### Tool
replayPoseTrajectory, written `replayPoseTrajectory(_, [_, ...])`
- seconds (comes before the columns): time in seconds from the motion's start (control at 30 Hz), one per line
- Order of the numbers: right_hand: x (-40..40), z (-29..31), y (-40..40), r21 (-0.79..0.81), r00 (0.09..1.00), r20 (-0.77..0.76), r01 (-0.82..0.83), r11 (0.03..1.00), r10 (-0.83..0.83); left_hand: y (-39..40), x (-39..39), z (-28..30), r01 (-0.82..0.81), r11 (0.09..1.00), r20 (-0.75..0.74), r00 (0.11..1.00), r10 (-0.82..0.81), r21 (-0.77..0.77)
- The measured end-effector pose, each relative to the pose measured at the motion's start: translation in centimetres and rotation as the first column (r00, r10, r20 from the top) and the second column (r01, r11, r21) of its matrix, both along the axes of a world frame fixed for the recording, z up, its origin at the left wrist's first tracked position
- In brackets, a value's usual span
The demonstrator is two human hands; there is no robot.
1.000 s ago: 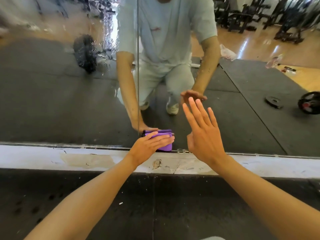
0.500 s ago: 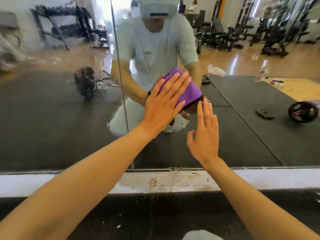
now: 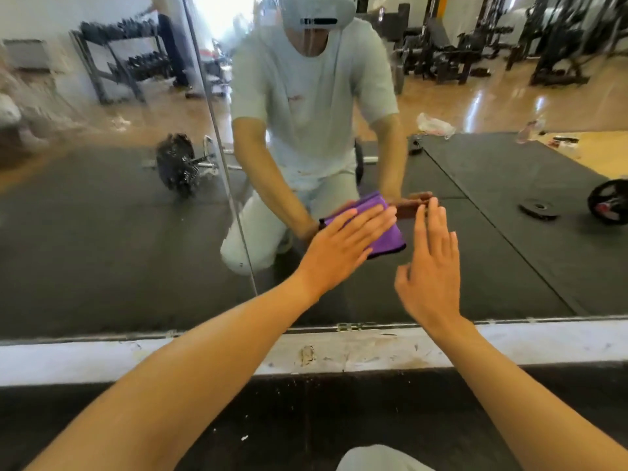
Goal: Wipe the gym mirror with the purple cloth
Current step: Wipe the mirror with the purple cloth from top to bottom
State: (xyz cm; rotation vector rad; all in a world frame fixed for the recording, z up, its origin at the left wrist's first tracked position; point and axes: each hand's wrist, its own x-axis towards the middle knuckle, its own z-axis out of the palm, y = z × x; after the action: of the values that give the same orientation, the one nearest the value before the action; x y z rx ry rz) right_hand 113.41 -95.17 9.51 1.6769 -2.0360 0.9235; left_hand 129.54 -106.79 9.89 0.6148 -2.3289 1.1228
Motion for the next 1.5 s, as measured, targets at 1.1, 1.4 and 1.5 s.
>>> replayPoseTrajectory(1.1, [0.9,0.0,1.2,0.029,0.975,0.172,-0.15,0.988,0.143,-0.7,1.3,-1.2,-0.069,0.997,-0.033,0.997,0.068,-0.031])
replayPoseTrajectory(1.4, [6.1,9.7,-1.7,-0.302,0.95,0.17,-0.202,0.932,0.261,-0.8,0.1,13.2,0.023,1.0,-0.365,0.931,-0.015,0.017])
replayPoseTrajectory(1.5, [7.3,10.3,-3.8,-0.256,0.946,0.169,-0.228,0.94,0.275,-0.9,1.3,14.2,0.016,1.0,-0.339,0.941,-0.018,-0.009])
